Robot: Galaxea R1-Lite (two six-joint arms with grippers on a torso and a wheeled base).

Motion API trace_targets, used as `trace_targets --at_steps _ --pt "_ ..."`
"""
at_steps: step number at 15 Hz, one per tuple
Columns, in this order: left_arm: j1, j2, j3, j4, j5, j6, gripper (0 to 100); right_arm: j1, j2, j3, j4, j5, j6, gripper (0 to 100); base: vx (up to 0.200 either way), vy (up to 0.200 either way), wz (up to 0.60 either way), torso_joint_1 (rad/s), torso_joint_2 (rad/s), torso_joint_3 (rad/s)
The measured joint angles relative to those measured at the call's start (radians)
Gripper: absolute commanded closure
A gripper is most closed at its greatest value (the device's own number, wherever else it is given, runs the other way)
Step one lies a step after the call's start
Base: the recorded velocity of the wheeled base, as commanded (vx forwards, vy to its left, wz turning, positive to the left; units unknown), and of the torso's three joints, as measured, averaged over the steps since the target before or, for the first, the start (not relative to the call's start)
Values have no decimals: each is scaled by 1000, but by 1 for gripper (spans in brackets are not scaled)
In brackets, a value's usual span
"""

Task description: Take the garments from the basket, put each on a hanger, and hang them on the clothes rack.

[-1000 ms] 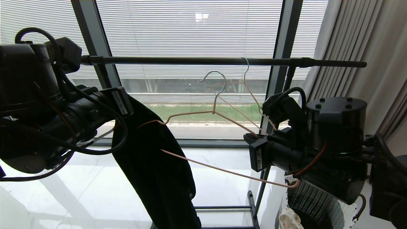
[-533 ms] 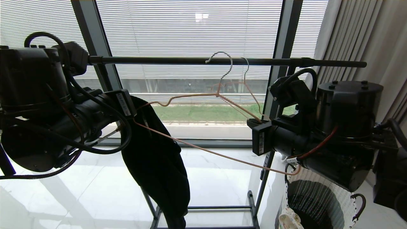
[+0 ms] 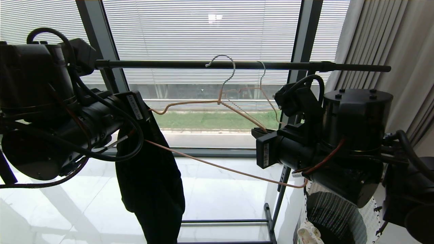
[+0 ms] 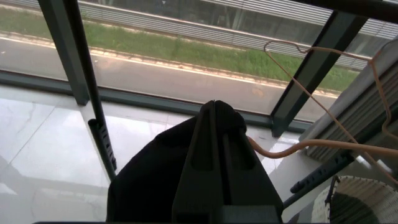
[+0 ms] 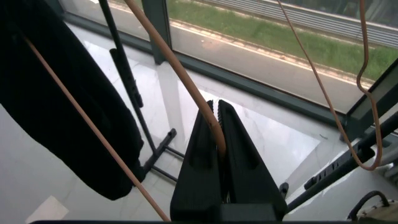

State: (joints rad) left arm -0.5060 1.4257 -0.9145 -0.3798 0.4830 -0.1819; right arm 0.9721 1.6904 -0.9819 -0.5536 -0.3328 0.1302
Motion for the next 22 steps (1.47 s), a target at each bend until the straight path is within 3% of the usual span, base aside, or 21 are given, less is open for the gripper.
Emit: trace_targets --at_steps 5,10,17,22 --pt "9 -8 3 0 -47 61 100 20 43 -38 0 30 6 100 0 0 0 0 0 0" --pt "46 -34 6 1 -287 213 100 22 69 -50 1 82 -16 100 0 0 0 0 0 0" --pt "-24 -37 6 1 -295 215 100 83 167 -160 -2 72 -16 100 0 0 0 0 0 0" --pt "-40 -45 11 1 -294 214 100 89 206 -188 -3 13 -17 100 0 0 0 0 0 0"
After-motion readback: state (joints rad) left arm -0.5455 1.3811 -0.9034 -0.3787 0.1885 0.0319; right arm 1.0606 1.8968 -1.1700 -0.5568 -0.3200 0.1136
